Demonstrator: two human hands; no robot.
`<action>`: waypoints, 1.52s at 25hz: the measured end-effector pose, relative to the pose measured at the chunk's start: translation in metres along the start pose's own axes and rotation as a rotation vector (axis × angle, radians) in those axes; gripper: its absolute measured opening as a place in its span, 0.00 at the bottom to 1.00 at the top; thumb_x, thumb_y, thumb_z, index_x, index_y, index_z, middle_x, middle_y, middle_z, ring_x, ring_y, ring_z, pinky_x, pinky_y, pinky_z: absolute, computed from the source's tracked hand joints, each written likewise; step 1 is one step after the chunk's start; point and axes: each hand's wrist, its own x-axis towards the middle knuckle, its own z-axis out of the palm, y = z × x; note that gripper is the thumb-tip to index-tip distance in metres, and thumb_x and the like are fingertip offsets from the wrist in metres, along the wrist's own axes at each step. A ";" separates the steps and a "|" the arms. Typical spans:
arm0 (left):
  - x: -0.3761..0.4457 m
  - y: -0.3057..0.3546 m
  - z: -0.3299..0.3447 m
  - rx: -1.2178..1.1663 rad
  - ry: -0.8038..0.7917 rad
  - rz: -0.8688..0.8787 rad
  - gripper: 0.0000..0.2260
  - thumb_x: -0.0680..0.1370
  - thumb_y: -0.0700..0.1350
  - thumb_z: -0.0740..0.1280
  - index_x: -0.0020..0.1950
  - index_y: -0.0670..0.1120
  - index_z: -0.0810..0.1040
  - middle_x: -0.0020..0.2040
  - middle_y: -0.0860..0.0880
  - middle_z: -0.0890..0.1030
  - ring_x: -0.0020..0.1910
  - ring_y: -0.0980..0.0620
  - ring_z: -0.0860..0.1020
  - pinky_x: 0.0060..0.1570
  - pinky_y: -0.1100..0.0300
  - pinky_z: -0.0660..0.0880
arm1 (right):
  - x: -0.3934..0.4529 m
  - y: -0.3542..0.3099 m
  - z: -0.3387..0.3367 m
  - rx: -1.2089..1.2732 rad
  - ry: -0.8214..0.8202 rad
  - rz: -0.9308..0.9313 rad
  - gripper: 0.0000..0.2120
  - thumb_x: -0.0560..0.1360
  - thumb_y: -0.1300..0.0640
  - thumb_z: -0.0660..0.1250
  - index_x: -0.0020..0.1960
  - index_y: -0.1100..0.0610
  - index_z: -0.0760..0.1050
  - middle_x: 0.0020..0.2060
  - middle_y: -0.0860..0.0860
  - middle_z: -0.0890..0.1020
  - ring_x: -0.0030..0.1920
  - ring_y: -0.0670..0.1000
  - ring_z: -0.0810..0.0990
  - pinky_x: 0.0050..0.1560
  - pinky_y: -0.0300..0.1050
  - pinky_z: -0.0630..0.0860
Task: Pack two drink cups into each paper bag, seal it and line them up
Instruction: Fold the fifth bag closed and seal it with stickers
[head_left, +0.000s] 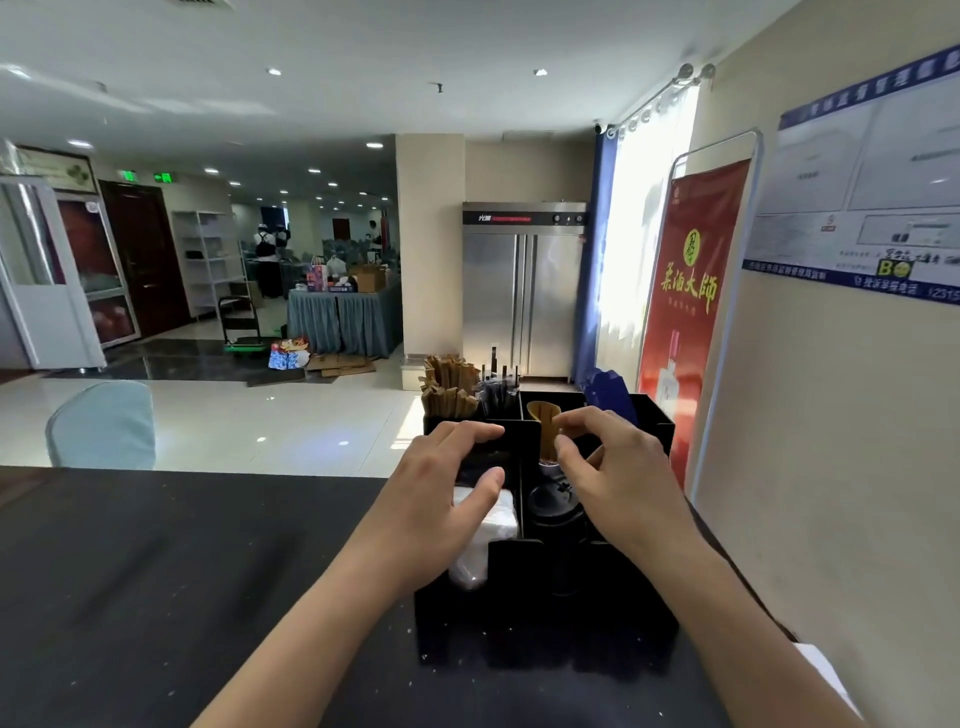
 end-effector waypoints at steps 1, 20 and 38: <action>0.006 -0.006 0.003 -0.001 -0.002 -0.005 0.17 0.82 0.54 0.63 0.71 0.60 0.69 0.64 0.65 0.72 0.60 0.70 0.67 0.52 0.76 0.66 | 0.007 0.003 0.008 -0.011 -0.007 0.010 0.09 0.80 0.51 0.68 0.59 0.47 0.81 0.49 0.41 0.82 0.39 0.40 0.80 0.43 0.34 0.75; 0.062 -0.068 0.036 -0.072 -0.010 -0.058 0.17 0.82 0.52 0.64 0.71 0.57 0.71 0.64 0.61 0.75 0.63 0.62 0.70 0.56 0.72 0.66 | 0.134 0.042 0.116 -0.322 -0.092 0.302 0.18 0.71 0.39 0.72 0.47 0.53 0.83 0.47 0.50 0.82 0.49 0.54 0.82 0.45 0.47 0.77; 0.056 -0.079 0.035 -0.083 -0.024 -0.058 0.16 0.82 0.51 0.64 0.70 0.60 0.72 0.63 0.63 0.74 0.62 0.65 0.69 0.54 0.79 0.64 | 0.152 0.052 0.139 -0.209 -0.047 0.321 0.10 0.76 0.53 0.73 0.56 0.54 0.83 0.53 0.54 0.85 0.56 0.57 0.82 0.56 0.50 0.78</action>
